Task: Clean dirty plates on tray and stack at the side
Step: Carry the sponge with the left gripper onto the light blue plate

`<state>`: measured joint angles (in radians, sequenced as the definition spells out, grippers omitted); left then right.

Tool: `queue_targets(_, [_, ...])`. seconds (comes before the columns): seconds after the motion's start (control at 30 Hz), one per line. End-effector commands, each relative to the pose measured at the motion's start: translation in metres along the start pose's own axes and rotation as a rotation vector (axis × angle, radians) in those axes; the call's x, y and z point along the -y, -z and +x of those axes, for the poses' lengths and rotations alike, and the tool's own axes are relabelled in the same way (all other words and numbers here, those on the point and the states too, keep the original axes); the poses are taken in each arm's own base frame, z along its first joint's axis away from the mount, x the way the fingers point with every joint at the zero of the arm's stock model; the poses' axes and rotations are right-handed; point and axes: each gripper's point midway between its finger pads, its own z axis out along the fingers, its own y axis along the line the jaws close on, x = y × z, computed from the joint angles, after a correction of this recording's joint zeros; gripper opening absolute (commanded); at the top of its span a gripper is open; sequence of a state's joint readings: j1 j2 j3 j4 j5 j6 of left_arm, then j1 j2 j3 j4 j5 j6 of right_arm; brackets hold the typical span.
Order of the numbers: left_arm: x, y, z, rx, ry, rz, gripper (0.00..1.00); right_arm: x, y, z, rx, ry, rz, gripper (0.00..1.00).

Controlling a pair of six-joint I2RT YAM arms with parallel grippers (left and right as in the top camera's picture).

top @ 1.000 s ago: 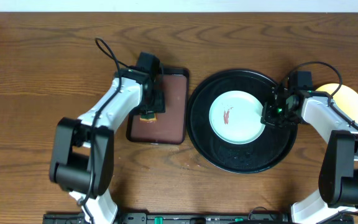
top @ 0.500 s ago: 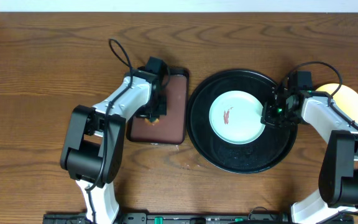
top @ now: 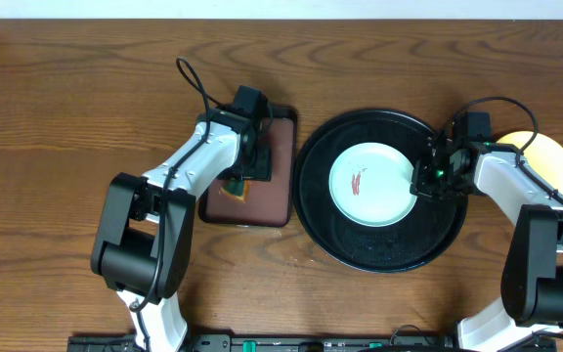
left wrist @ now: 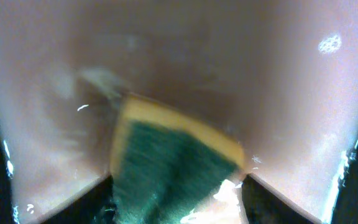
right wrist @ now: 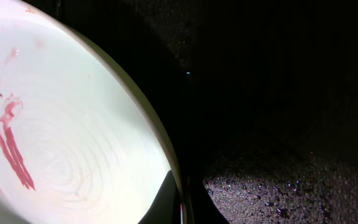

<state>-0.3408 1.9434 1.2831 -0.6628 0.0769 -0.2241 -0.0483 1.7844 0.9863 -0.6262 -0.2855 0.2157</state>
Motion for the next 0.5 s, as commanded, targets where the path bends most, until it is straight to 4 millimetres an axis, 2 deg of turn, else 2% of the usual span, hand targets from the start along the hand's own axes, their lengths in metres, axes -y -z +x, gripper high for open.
queue_targets(0.0, [-0.005, -0.023, 0.013, -0.051, -0.011, -0.014, 0.3, 0.012, -0.002, -0.001, 0.01, 0.005, 0.065, 0.01])
queue_targets(0.07, [-0.005, -0.026, 0.015, -0.062, -0.012, -0.017, 0.21, 0.011, -0.002, 0.0, 0.009, 0.005, 0.057, 0.01])
queue_targets(0.13, [-0.005, -0.025, 0.014, -0.059, -0.011, -0.017, 0.08, 0.01, -0.002, 0.0, 0.009, 0.006, 0.055, 0.01])
queue_targets(0.3, [-0.002, -0.003, 0.003, -0.028, 0.052, -0.008, 0.08, 0.011, -0.002, 0.0, 0.009, 0.005, 0.056, 0.01])
queue_targets(0.33, [-0.001, 0.004, -0.001, -0.018, 0.072, -0.005, 0.13, 0.011, -0.002, 0.0, 0.009, 0.005, 0.056, 0.01])
queue_targets(0.47, [0.001, 0.027, -0.007, 0.011, 0.084, 0.004, 0.54, 0.011, -0.002, 0.0, 0.009, 0.005, 0.056, 0.01])
